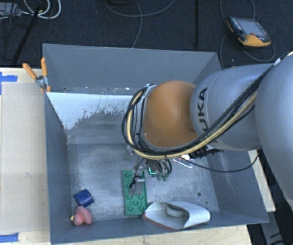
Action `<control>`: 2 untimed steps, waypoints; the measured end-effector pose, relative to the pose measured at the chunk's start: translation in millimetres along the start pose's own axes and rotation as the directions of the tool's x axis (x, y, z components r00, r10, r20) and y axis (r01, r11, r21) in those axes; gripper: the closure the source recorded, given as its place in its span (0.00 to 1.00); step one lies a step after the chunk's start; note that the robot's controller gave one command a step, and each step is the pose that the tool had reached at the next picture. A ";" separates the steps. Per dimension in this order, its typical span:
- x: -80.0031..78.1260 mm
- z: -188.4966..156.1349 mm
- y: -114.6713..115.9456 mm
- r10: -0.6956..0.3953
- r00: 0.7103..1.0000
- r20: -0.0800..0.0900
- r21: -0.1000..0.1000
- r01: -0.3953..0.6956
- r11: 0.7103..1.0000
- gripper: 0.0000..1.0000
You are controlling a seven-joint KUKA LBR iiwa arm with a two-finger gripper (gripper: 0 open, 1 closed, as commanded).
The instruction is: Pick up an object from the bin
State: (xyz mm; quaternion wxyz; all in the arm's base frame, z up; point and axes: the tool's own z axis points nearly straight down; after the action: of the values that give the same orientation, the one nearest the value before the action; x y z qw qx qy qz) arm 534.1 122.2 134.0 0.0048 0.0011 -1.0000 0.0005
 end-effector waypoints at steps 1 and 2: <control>30.9 63.6 -46.5 -0.272 0.962 0.018 0.001 0.272 0.962 0.00; 27.6 59.6 -45.5 -0.269 0.963 0.028 0.001 0.269 0.963 1.00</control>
Offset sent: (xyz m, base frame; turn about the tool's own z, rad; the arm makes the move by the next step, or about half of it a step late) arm -0.0334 -0.0474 -0.0639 -0.2760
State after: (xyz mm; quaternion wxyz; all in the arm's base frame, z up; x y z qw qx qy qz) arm 506.0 76.6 74.7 -0.0089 0.1367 -0.9906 -0.0015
